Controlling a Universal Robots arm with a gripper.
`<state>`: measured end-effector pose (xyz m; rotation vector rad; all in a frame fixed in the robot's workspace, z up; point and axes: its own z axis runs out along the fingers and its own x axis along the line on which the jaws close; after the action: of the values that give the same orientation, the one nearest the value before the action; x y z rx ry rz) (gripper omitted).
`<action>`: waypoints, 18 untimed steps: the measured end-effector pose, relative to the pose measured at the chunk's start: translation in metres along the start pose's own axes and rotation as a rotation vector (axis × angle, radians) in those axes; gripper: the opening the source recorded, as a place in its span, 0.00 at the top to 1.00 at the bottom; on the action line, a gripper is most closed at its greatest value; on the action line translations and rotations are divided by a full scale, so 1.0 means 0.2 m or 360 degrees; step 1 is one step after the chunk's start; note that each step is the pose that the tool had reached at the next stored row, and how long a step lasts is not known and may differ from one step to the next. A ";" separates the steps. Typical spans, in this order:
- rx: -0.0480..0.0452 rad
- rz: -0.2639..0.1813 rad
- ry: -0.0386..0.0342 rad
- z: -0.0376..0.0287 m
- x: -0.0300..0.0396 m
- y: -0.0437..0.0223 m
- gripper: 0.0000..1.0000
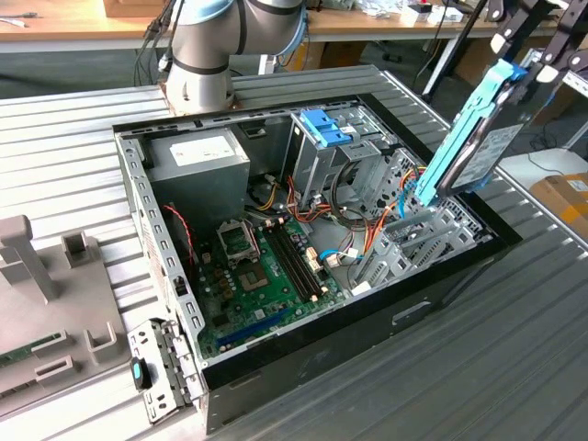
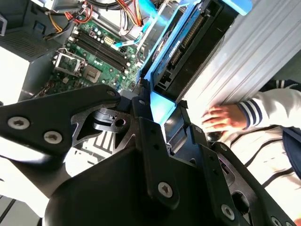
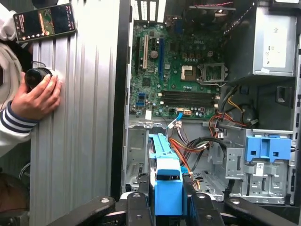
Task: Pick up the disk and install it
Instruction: 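Pick up the disk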
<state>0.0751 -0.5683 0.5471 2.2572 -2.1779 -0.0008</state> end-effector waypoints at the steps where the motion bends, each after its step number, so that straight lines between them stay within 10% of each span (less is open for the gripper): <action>1: 0.0001 0.0000 -0.0001 -0.019 0.000 0.000 0.64; 6: 0.0019 0.0000 0.0000 -0.011 -0.001 0.142 0.64; 7: 0.0019 0.0000 0.0001 0.018 0.002 0.221 0.64; 10: 0.0019 -0.0001 0.0000 0.131 0.006 0.306 0.64; 16: 0.0019 -0.0002 0.0000 0.218 -0.052 0.316 0.64; 18: 0.0019 -0.0002 0.0001 0.225 -0.085 0.270 0.64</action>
<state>0.0203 -0.5535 0.5023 2.2646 -2.1820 0.0129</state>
